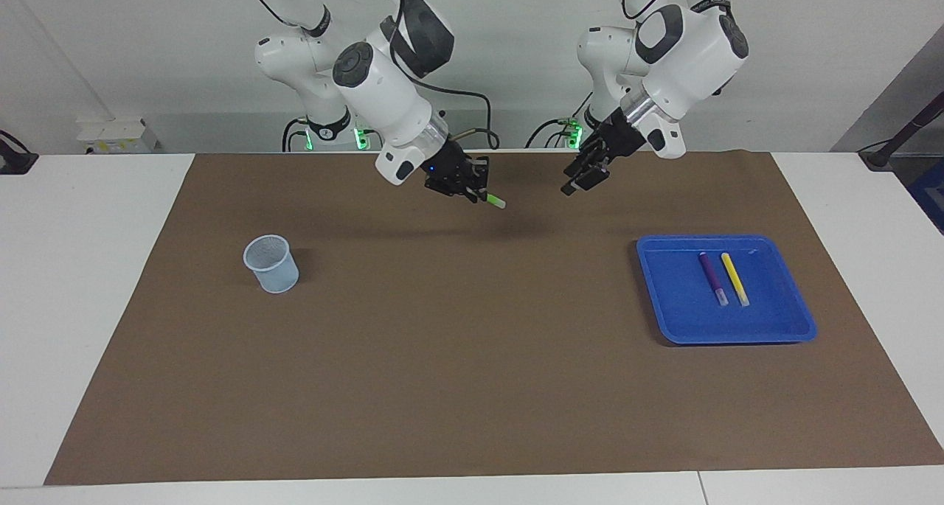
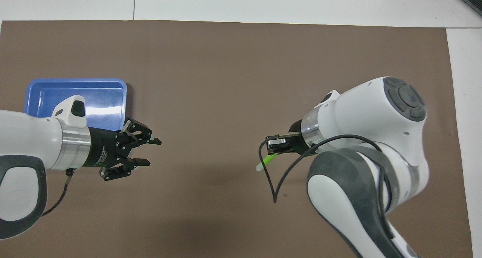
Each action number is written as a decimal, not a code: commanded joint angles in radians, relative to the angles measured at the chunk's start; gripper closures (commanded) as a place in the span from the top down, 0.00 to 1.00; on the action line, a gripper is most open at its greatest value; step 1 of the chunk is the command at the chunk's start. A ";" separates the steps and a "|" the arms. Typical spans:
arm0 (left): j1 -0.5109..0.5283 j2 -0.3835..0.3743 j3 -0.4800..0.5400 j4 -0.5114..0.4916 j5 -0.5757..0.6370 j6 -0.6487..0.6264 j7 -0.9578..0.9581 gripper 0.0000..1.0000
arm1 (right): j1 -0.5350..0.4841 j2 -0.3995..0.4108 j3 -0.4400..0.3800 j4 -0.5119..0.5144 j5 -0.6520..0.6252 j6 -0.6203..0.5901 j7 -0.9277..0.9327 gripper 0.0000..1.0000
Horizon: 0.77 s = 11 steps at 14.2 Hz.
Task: Transfer and insert pens with both arms
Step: 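Carry the green pen to the cup with the right gripper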
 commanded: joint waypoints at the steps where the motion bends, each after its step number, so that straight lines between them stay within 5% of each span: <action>1: 0.057 -0.045 -0.002 -0.028 0.074 -0.071 0.257 0.58 | -0.083 -0.037 0.012 -0.010 -0.117 -0.121 -0.225 0.00; 7: 0.178 -0.043 0.001 -0.022 0.269 -0.087 0.660 0.58 | -0.232 -0.037 0.014 -0.008 -0.502 -0.145 -0.917 0.00; 11: 0.258 -0.036 0.001 -0.023 0.381 -0.044 0.877 0.58 | -0.292 -0.028 0.015 -0.028 -0.574 -0.013 -1.119 0.00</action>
